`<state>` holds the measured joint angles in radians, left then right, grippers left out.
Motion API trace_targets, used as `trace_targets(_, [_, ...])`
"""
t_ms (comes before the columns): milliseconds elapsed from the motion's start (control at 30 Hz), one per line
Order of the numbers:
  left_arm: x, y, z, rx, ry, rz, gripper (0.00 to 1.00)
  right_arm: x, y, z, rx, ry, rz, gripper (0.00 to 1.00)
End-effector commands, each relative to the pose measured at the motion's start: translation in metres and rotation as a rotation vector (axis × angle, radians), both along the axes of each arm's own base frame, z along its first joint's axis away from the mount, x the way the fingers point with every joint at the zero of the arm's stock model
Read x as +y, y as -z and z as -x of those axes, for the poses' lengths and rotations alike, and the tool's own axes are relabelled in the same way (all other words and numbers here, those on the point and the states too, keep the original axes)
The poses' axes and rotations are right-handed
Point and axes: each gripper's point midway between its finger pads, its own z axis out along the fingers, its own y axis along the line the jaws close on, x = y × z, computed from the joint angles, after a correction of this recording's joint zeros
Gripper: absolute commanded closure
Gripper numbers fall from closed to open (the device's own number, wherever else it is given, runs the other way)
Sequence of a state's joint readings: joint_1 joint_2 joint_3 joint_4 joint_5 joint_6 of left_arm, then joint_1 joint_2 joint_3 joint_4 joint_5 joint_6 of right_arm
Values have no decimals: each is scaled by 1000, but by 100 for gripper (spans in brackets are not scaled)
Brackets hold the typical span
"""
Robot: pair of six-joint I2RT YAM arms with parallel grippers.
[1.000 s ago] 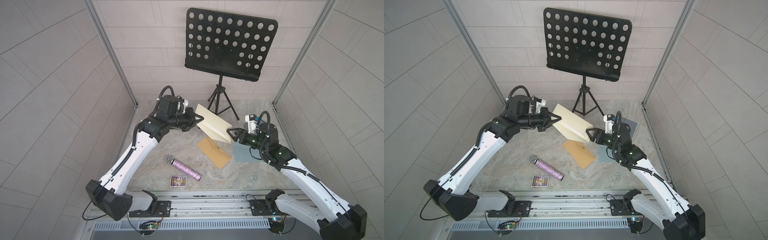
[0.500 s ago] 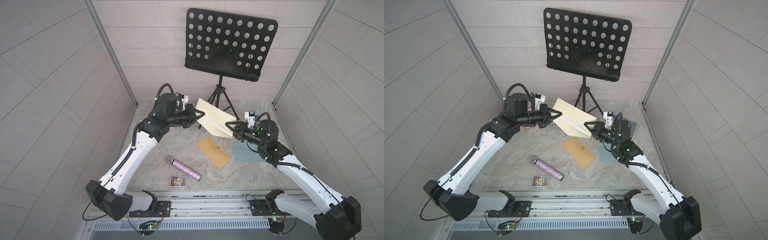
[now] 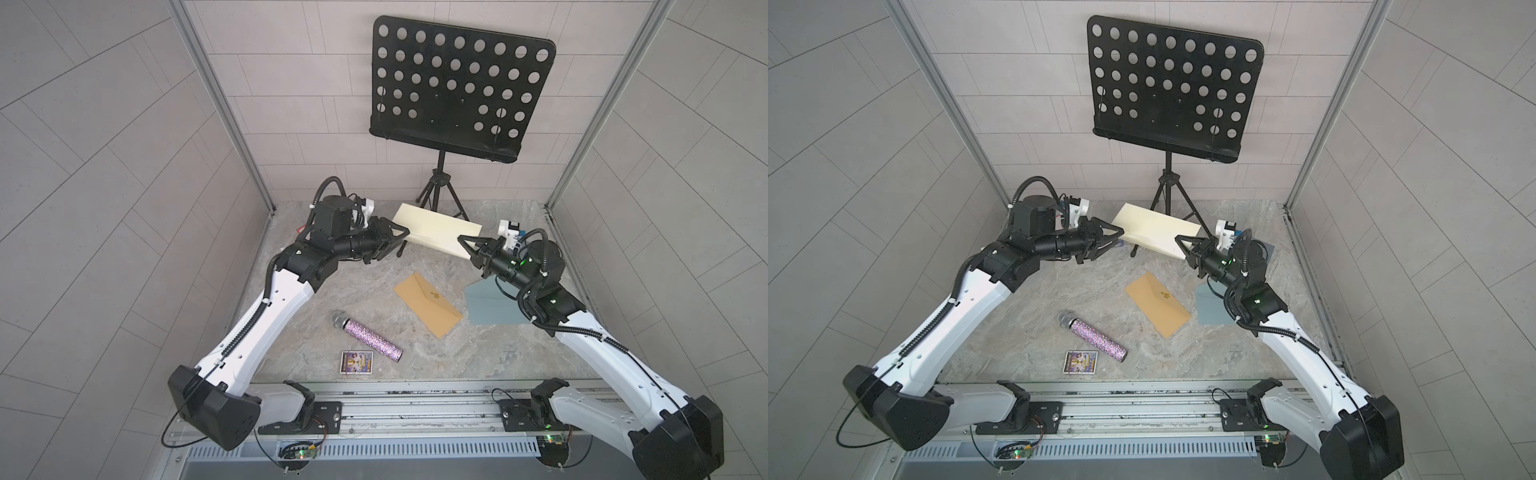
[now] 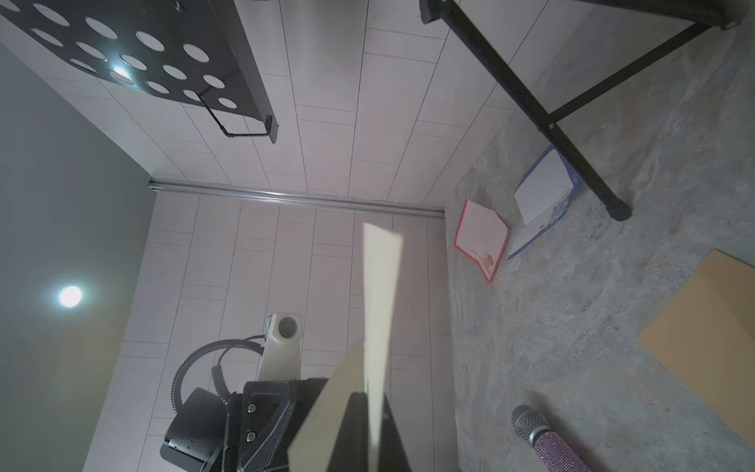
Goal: Take the letter paper out of the envelope
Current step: Adjust the envelope.
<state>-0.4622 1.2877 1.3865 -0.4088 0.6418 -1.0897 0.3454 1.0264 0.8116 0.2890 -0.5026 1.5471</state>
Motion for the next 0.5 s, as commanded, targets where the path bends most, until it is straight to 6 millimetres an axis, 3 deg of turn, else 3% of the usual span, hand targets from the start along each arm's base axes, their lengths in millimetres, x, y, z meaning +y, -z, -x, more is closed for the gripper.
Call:
trace_targets(0, [7,-10,1,-66,-15,-10,62,-8,-22,-3,-20,40,-102,100])
trace_targets(167, [12,-4,-11,-95,-59,-59,59,-5,-29,0,-30,18,-113,100])
trace_targets(233, [15,-3,-15,-107,-81,-80,45,-5,-28,2,-31,11,-115,100])
trace_targets(367, [36,4,-21,-85,-164,-126,0,-8,-27,7,-30,18,-106,100])
trace_targets(467, [40,3,-28,-31,-210,-34,0,-7,-27,9,-36,11,-94,100])
